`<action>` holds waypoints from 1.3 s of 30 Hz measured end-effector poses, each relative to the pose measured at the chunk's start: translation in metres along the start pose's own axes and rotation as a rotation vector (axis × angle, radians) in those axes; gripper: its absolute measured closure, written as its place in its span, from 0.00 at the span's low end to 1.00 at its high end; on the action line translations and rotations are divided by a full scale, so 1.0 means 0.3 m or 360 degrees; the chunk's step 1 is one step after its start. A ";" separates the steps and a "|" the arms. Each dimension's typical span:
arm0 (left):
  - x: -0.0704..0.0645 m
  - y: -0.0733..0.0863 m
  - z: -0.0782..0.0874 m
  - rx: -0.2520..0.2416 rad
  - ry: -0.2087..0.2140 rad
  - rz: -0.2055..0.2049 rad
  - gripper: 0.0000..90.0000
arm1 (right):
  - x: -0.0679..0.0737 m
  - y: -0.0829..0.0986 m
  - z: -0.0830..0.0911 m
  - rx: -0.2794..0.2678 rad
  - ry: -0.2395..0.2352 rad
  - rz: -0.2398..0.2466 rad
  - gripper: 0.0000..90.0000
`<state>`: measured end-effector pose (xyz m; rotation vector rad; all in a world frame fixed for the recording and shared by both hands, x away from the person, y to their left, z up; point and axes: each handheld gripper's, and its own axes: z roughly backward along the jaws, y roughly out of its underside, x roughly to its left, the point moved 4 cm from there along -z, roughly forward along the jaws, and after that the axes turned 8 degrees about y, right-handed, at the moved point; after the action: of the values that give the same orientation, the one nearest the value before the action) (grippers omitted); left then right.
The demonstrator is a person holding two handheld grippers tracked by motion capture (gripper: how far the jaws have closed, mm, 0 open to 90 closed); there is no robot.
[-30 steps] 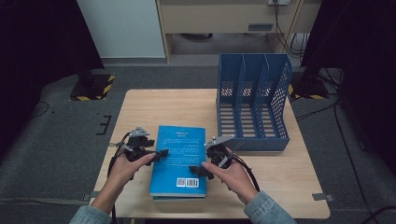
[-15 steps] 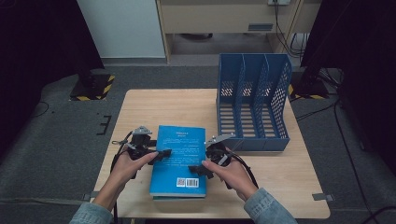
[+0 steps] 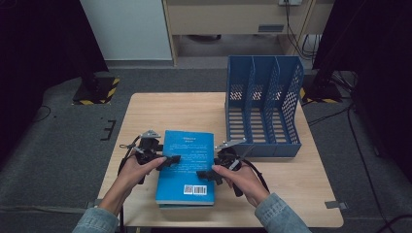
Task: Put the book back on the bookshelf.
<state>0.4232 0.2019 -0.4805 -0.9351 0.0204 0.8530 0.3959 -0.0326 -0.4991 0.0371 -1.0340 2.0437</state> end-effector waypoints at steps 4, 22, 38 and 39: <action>0.006 0.001 -0.002 0.0000 0.0020 -0.0002 0.04 | -0.004 0.003 -0.002 -0.0016 -0.0018 -0.0020 0.00; 0.021 -0.019 0.061 -0.0086 -0.0051 0.0026 0.42 | 0.014 -0.025 0.000 -0.0057 -0.0025 0.0005 0.07; 0.035 -0.041 0.127 -0.0107 -0.0058 0.0069 0.77 | 0.030 -0.170 0.035 -0.0120 -0.0017 0.0120 0.24; 0.035 -0.043 0.130 -0.0108 -0.0065 0.0068 0.78 | 0.036 -0.188 0.037 -0.0117 -0.0021 0.0127 0.26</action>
<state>0.4257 0.2324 -0.4513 -0.9836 -0.0243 0.9166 0.4238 -0.0148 -0.4509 -0.0293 -1.1340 2.0776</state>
